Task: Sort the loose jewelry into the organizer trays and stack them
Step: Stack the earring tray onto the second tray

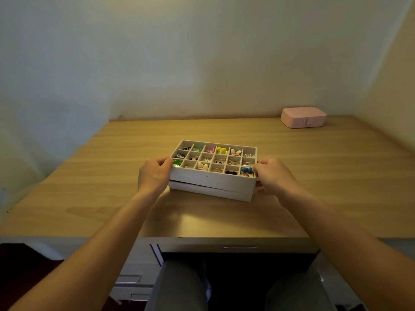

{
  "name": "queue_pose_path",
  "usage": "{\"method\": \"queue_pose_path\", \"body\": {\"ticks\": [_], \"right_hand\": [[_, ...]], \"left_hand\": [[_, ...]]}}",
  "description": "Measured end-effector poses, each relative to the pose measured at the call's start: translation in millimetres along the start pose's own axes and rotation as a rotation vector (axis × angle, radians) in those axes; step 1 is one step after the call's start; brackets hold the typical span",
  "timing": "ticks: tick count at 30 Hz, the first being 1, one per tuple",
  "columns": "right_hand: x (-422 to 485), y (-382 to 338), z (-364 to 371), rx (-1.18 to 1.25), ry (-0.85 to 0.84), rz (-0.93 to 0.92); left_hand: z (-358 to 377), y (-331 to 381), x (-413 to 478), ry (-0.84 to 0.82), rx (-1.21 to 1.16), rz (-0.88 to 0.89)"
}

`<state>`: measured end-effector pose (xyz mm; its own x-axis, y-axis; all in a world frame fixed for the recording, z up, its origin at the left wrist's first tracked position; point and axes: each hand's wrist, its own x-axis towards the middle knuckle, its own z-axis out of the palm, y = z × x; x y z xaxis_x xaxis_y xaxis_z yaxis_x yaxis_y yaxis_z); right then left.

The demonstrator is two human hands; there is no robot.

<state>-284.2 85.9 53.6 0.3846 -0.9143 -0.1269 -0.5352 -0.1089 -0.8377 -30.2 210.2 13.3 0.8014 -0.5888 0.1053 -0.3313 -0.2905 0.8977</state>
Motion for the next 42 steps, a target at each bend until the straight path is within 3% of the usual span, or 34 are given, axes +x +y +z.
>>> {"method": "queue_pose_path", "body": {"ticks": [4, 9, 11, 16, 27, 42], "right_hand": [[3.1, 5.2, 1.0, -0.049, 0.016, -0.032], [5.0, 6.0, 3.8, -0.208, 0.061, -0.090], [6.0, 9.3, 7.4, -0.271, 0.092, -0.109], [7.6, 16.9, 13.6, -0.374, 0.172, -0.164], [7.8, 22.5, 18.5, -0.313, 0.211, -0.246], [2.1, 40.0, 6.0, -0.151, 0.097, -0.432]], "left_hand": [[-5.5, 7.6, -4.2, -0.075, -0.025, 0.024], [-14.5, 10.4, -4.4, -0.337, -0.064, 0.119], [-16.5, 5.8, -2.0, -0.371, -0.015, 0.189], [-20.9, -3.8, 4.5, -0.367, 0.004, 0.251], [-17.7, -15.3, 12.9, -0.297, 0.093, 0.307], [-8.3, -18.9, 2.0, -0.177, 0.111, 0.292]]}}
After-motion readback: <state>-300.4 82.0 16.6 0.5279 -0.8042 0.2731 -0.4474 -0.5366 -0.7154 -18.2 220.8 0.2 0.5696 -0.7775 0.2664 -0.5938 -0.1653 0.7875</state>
